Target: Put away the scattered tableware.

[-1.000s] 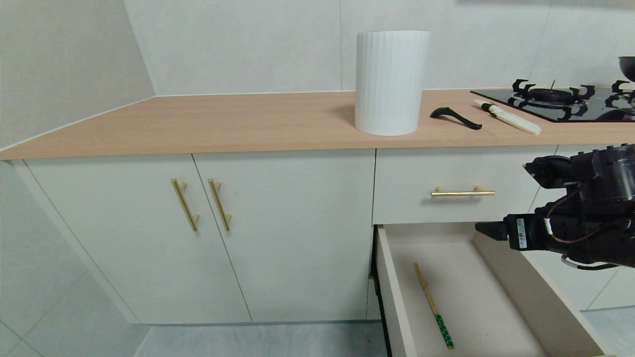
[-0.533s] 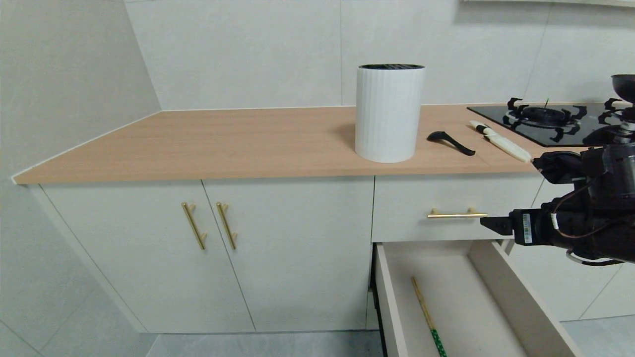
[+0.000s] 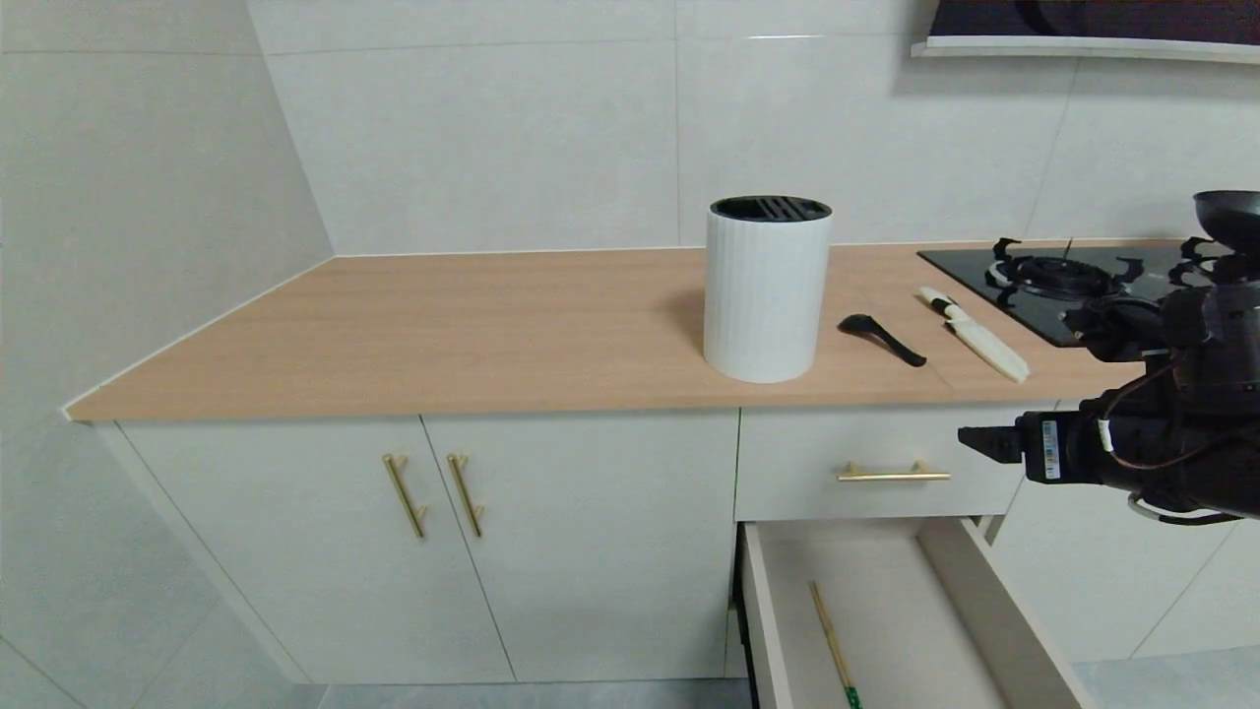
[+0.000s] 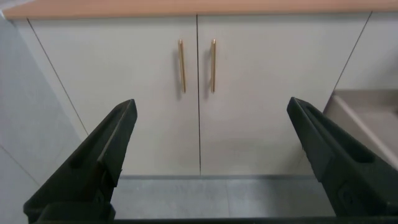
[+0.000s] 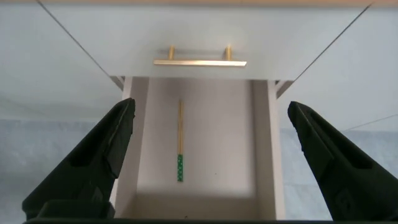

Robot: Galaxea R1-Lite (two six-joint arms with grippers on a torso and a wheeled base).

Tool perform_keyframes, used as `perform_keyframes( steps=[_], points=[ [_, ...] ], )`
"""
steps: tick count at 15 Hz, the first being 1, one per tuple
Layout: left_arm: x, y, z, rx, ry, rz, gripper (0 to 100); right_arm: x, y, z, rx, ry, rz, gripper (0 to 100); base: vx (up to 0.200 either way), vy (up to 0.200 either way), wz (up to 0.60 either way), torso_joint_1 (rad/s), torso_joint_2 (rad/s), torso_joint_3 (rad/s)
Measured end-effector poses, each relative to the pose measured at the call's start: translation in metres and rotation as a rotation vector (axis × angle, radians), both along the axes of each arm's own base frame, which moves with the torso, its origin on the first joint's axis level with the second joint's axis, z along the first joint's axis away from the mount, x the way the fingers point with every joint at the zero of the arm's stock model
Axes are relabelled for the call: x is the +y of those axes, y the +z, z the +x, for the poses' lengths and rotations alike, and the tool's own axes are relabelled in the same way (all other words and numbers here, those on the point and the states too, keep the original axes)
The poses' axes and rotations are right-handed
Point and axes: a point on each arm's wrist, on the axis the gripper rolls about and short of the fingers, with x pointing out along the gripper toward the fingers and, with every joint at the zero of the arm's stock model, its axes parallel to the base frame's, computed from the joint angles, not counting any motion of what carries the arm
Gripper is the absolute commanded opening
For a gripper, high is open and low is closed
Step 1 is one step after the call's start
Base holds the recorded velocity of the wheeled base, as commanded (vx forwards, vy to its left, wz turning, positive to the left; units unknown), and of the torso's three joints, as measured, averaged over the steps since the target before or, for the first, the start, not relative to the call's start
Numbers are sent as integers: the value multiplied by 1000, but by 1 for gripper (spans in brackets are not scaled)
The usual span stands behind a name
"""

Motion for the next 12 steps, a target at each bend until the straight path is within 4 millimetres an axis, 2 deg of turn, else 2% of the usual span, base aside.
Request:
perform_keyframes(
  steps=[4, 7, 9, 12],
  points=[
    [0, 0, 0, -1, 0, 0, 100, 1, 2, 3, -34, 4, 11, 100, 0, 0, 0, 201, -456, -253],
    [0, 0, 0, 0, 0, 0, 100, 4, 11, 16, -139, 27, -7, 100, 0, 0, 0, 37, -96, -50],
    [0, 0, 0, 0, 0, 0, 100, 4, 21, 35, -186, 15, -10, 100, 0, 0, 0, 0, 0, 0],
    [0, 0, 0, 1, 0, 0, 100, -3, 32, 77, -238, -8, 1, 100, 0, 0, 0, 0, 0, 0]
  ],
)
